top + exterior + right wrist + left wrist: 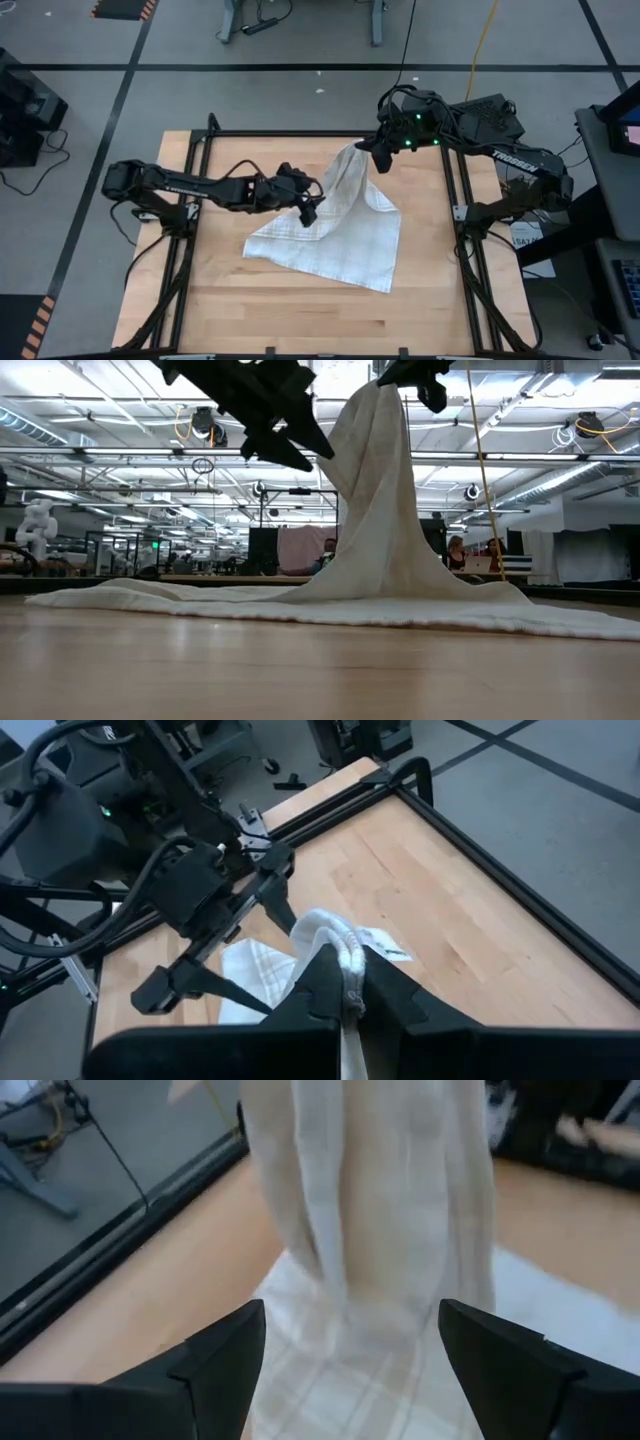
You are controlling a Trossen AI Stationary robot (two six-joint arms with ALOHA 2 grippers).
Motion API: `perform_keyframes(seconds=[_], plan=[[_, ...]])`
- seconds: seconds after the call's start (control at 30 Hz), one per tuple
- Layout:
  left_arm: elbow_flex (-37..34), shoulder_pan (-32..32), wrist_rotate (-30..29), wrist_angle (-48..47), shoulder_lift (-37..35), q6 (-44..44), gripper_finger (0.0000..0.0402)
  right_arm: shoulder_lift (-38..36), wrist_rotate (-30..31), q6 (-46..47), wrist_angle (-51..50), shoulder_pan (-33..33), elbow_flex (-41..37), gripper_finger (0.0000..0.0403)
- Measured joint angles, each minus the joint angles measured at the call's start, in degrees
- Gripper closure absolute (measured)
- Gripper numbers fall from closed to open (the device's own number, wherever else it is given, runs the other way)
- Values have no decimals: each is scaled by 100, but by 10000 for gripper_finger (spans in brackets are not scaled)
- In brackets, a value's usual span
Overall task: Roll towel into tight, uniform cylinder
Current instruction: Roll the white towel
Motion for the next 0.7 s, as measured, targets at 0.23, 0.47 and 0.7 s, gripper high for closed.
perform_keyframes(seconds=[0.23,0.47,0.7], plan=[[9,11,218,606,234,-1,100,0,-1,12,-1,-69,0,399],[55,36,102,515,264,10,160,0,2,39,-2,-75,0,399],[55,197,-148,513,264,-26,270,2,22,91,-2,-77,0,399]])
